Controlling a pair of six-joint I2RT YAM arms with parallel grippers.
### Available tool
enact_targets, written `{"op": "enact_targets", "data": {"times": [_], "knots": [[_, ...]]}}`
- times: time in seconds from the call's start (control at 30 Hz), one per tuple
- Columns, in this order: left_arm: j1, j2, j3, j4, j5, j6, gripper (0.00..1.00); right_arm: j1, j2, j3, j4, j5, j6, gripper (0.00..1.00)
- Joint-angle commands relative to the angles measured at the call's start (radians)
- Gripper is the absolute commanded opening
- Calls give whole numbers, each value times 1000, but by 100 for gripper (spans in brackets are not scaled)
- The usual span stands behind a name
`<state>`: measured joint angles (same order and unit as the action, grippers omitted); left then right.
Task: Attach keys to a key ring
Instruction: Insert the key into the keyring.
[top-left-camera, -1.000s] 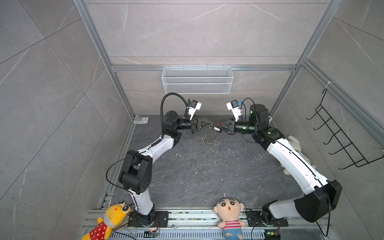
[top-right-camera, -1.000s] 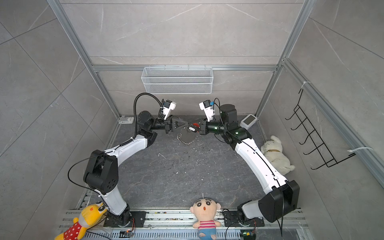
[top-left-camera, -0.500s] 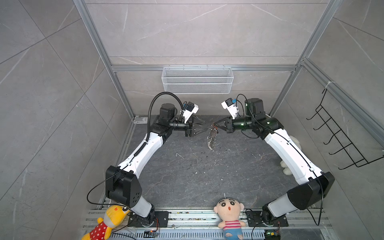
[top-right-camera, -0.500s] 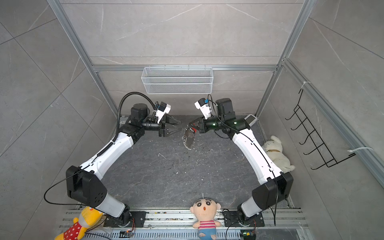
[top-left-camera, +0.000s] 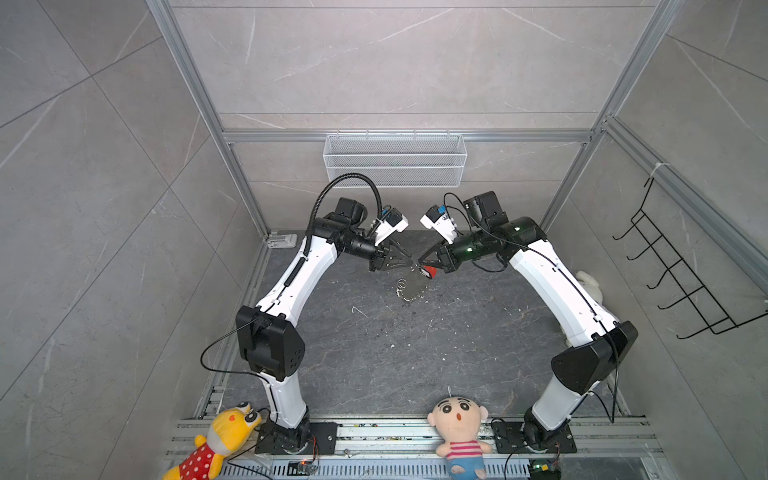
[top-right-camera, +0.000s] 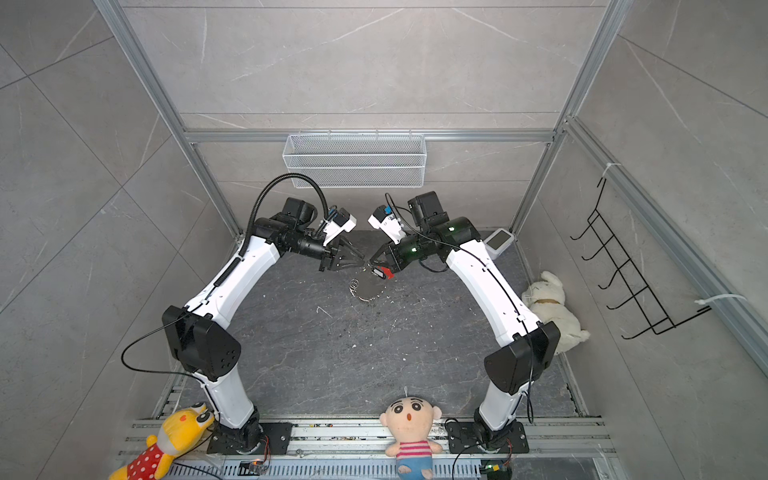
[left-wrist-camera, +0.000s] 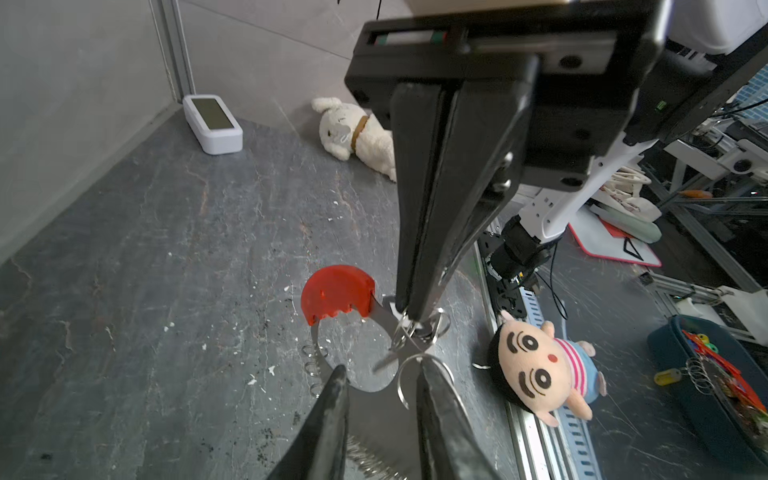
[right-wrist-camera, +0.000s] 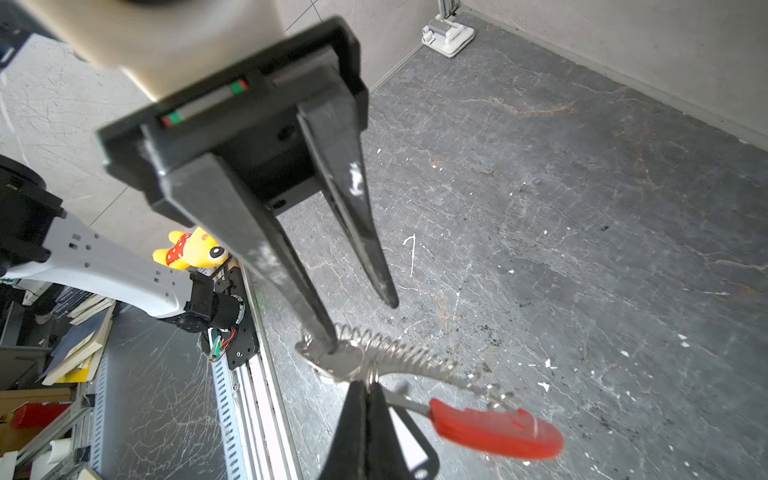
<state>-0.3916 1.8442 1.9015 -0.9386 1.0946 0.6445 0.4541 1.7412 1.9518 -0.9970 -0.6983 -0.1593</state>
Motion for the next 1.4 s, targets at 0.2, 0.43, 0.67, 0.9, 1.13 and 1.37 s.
{"op": "enact_targets", "data": {"times": [0.2,0.43,0.67,0.9,1.13,1.37], "knots": [[29,15,66,-117,142,90,21,4,-29,-11,0,-65,-40,0],[28,32,68,-92,202,66,14,21,-13,0,15,-87,-29,0],[23,55,73,-93,232,59,10,31,4,12,22,-83,-20,0],[25,53,71,-111,223,77,12,31,1,6,47,-67,-5,0],[30,44,70,-102,218,68,27,26,-3,-21,53,-58,-3,0],[35,35,66,-100,215,69,36,18,-7,-27,59,-51,1,0]]}}
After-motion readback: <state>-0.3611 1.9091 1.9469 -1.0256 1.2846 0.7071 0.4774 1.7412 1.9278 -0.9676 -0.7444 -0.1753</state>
